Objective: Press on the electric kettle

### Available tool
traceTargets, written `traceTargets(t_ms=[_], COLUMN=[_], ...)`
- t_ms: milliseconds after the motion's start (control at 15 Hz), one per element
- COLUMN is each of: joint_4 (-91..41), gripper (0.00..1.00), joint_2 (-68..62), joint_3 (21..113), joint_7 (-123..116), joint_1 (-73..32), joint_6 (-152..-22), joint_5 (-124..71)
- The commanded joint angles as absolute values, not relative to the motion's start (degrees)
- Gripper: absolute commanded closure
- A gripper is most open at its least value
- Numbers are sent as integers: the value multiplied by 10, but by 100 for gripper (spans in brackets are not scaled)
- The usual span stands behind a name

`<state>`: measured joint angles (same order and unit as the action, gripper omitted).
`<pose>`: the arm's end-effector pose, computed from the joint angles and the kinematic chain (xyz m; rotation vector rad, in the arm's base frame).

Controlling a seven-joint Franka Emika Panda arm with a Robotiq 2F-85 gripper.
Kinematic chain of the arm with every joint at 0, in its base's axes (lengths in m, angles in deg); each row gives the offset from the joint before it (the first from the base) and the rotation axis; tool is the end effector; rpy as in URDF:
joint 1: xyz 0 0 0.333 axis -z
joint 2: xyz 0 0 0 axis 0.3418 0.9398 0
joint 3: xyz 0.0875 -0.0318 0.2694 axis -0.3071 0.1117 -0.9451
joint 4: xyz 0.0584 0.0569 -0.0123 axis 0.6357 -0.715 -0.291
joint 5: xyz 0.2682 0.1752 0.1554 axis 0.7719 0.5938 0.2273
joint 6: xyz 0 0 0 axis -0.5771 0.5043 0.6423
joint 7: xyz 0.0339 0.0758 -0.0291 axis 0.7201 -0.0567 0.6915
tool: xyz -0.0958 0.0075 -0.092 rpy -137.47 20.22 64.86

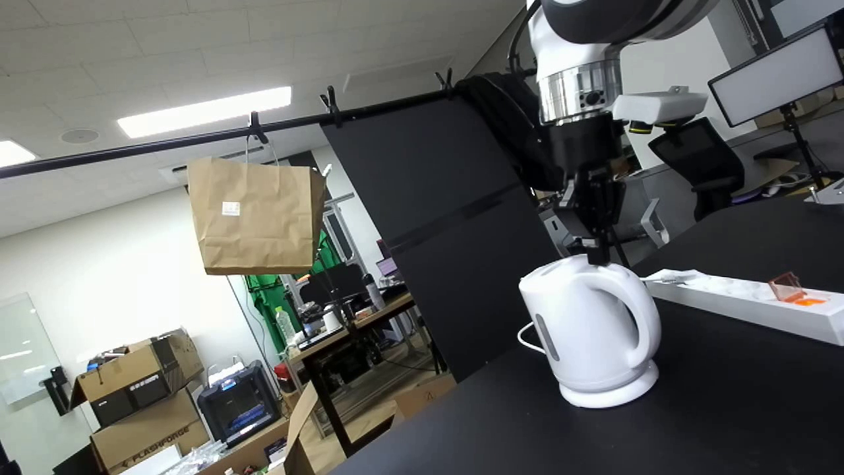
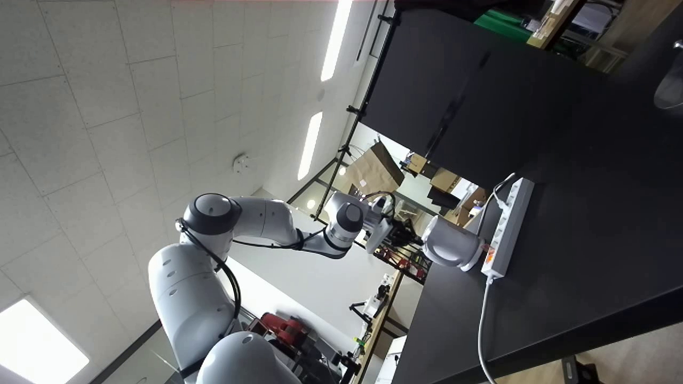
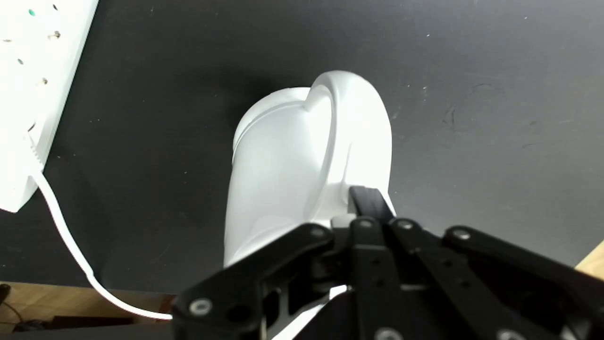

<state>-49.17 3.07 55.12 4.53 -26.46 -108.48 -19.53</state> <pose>0.5803 0.1437 0.2610 -2.9723 -0.3327 -0.4359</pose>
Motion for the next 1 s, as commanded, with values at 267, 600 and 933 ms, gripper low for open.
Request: traceTargets(t_ms=[267, 600, 933], joint_4=[-481, -490, -490], gripper=[100, 100, 100], joint_2=[51, 55, 34], joint_3=[558, 557, 550], joint_7=[35, 37, 36], joint_1=[-271, -277, -282], joint_6=[-1120, -1181, -1184], joint_5=[-211, -223, -225])
